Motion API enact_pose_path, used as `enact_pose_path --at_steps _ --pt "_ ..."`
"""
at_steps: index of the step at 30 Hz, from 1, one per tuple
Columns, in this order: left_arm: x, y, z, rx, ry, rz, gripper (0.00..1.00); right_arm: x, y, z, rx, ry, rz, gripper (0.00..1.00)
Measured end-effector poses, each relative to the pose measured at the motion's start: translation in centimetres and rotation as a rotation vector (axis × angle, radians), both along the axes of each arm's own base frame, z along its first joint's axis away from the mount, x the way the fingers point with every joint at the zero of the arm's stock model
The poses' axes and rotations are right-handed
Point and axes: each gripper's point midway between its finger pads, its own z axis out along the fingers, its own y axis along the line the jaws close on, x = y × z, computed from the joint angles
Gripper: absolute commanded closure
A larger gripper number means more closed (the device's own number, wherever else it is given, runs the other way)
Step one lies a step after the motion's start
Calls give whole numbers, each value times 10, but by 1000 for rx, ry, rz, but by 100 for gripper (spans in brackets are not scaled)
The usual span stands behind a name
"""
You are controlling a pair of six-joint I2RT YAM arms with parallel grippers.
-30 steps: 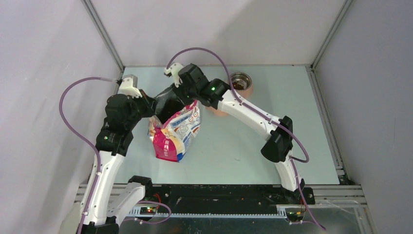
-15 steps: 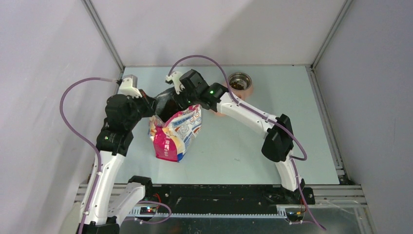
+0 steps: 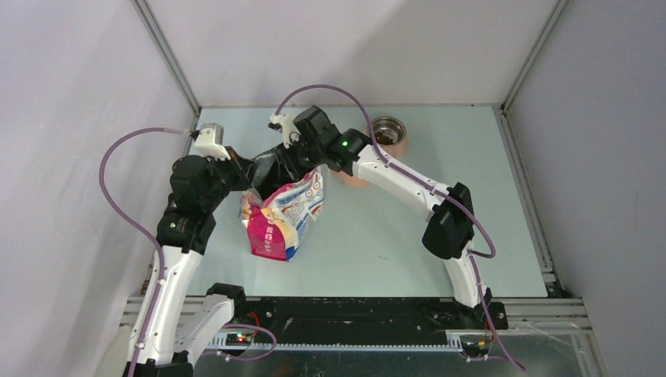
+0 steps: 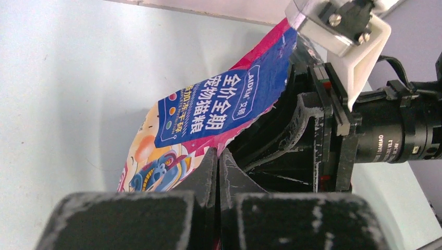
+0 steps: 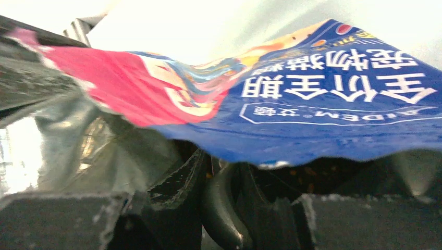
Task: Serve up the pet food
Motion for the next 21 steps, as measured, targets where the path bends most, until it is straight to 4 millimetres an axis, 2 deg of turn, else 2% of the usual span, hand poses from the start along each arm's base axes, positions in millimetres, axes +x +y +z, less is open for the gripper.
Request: enact_pose_path --at_steps 5,21 --pt "-1 -1 1 -1 -12 -11 100 -6 5 11 52 58 13 100" --pt "-3 -8 0 -1 -22 -59 100 -5 6 19 102 178 -66 100"
